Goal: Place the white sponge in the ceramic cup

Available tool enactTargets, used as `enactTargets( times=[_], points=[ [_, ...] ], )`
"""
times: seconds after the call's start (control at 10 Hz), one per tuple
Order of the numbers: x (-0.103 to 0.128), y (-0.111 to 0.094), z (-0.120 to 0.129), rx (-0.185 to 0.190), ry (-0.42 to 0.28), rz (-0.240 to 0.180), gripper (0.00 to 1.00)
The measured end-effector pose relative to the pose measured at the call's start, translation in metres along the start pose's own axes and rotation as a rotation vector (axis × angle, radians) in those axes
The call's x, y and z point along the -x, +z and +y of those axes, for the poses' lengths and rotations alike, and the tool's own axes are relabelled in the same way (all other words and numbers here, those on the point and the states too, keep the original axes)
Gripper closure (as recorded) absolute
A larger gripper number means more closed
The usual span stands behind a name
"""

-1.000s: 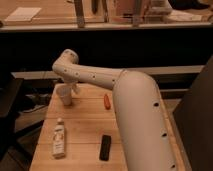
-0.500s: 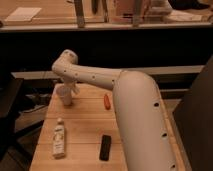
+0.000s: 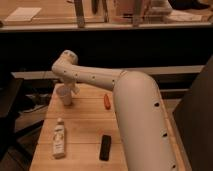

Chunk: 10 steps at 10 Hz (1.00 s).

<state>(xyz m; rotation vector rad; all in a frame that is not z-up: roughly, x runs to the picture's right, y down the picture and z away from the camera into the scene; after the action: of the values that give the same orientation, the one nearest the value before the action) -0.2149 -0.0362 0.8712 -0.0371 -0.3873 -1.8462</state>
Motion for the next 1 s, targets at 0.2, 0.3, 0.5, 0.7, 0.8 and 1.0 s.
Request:
enactTargets(
  times=[0.2,0.3,0.5,0.7,0.8,1.0],
  points=[
    [-0.0001,0.0001,-0.0009,-0.004,-0.006,0.004,0.92],
    [-0.0003,0.0,-0.0015,-0.007,-0.01,0.005,0.92],
    [-0.0006,-0.0001,-0.0023,-0.01,-0.015,0.008,0.91],
    [-0.0008,-0.0001,-0.0031,-0.014,-0.02,0.011,0.87],
    [-0.0008,-0.0001,-0.0034,-0.016,-0.024,0.013,0.87],
    [-0.001,-0.0002,-0.0043,-0.02,-0.029,0.016,0.87]
  ],
)
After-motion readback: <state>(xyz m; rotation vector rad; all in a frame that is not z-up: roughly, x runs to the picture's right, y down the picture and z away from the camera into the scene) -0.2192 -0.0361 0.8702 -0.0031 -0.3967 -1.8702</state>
